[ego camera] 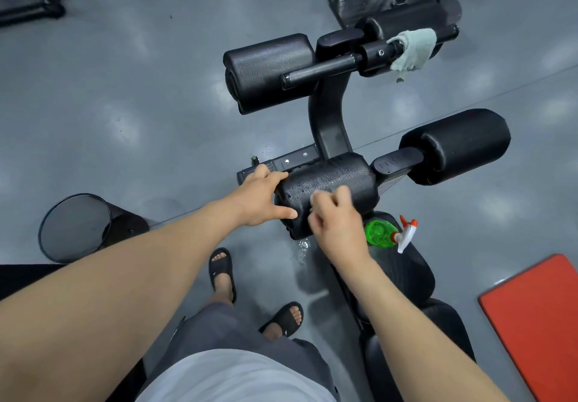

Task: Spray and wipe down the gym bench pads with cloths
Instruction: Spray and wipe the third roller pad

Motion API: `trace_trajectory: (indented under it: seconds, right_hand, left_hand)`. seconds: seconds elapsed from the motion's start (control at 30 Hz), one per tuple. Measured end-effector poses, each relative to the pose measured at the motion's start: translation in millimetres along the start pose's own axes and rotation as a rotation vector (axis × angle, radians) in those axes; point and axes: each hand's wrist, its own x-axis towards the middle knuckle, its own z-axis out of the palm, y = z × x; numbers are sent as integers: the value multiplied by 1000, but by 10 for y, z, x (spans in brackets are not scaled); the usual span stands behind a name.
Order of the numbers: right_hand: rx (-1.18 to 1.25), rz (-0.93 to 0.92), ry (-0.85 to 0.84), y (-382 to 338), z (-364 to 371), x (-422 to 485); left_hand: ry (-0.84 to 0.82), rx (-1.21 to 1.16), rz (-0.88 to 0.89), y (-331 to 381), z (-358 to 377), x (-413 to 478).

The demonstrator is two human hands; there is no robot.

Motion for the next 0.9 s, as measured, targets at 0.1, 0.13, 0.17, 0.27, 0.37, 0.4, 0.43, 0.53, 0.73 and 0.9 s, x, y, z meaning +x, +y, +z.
trace_trajectory:
  seconds: [0.1,0.13,0.17,0.27,0.37,0.4,0.43,0.53,0.73,0.9]
  right_hand:
    - [-39,-71,-107,63,-18,-10]
    - [-54,-38,-103,131,-62,31]
    - [-67,17,-75,200,-113,74]
    - [-59,200,59,342,-223,186]
    - [-63,204,71,199,-149,118]
    - [-62,163,45,129,-84,50]
    - [-59,107,8,68,-24,-26]
    - [-34,-41,-108,71,72,-190]
    - [-4,137,101,439,-99,-68]
    - [13,260,179,315,-94,49]
  left_hand:
    - [1,-15,-6,0,15,0]
    - [4,-21,-7,3,21,0]
    - [4,-23,-9,5,22,-1]
    - [11,-26,-11,5,19,-10]
    - [13,-27,-12,-1,21,-11]
    - [14,-26,-11,-3,25,-7]
    - [14,-25,-11,-6,26,-4]
    - [13,-21,-10,-7,30,10]
    - [38,-32,-3,4,63,-15]
    - [64,-36,-4,5,89,-41]
